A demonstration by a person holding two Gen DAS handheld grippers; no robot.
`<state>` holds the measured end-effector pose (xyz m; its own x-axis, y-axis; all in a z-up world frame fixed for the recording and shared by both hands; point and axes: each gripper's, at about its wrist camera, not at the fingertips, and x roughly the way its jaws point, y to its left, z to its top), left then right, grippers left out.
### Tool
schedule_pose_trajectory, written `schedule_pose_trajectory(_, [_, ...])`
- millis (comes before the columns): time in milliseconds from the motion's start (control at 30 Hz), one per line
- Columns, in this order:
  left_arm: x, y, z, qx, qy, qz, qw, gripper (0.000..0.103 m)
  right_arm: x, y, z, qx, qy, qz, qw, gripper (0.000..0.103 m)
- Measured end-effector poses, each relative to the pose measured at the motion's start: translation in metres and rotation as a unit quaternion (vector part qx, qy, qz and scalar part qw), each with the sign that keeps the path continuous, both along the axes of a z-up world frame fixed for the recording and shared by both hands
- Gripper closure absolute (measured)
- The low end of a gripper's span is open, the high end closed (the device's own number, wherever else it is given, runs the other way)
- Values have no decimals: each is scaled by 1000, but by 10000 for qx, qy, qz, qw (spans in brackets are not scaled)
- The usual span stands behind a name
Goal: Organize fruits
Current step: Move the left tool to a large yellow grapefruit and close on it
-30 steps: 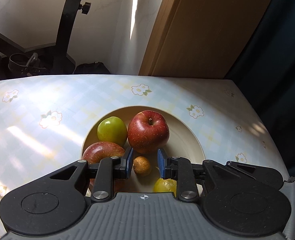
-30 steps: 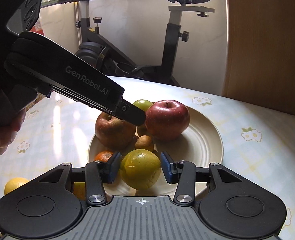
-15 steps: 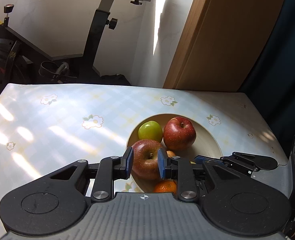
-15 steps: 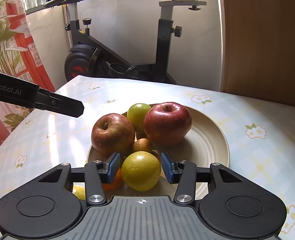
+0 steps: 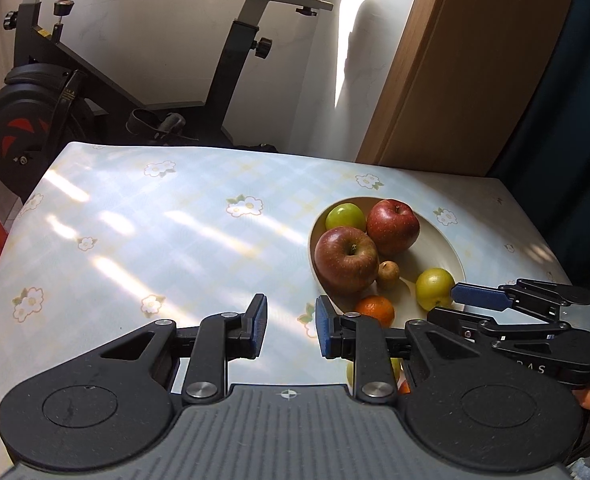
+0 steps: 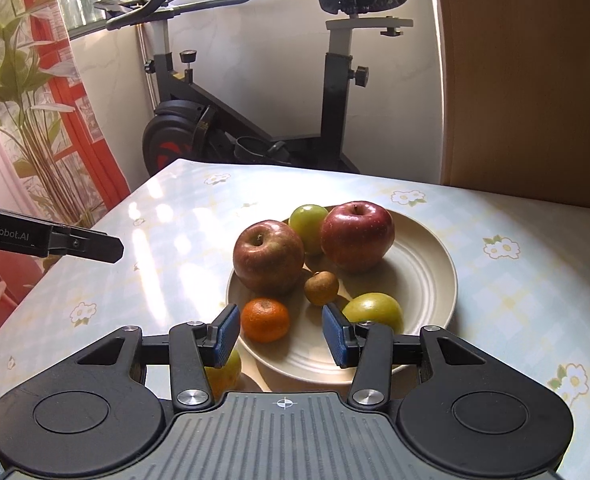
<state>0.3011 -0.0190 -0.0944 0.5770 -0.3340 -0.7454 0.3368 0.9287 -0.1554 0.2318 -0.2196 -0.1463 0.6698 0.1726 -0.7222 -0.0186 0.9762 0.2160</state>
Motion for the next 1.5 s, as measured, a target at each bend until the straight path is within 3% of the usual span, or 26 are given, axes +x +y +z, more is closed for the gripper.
schedule_pose_trajectory(433, [-57, 54, -32, -326, 373, 311, 9983, 76, -28, 82, -6, -350, 376, 1115, 9924, 61])
schedule_pose_trajectory(733, [-76, 64, -50, -496, 524, 359, 9967, 76, -37, 103, 1, -449, 493, 1373, 9883, 61])
schedule_pose_trajectory(1000, [-78, 71, -51, -749, 612, 396, 9945, 76, -33, 115, -2, -519, 718, 1560, 9838, 60])
schedule_pose_trajectory(1133, [-73, 73, -61, -1048, 939, 270, 9897, 75, -29, 121, -4, -579, 802, 1707, 9803, 60])
schedule_pose_trajectory(1500, [-52, 61, -63, -1398, 952, 141, 9855, 74, -13, 127, -18, -635, 983, 1761, 9774, 59])
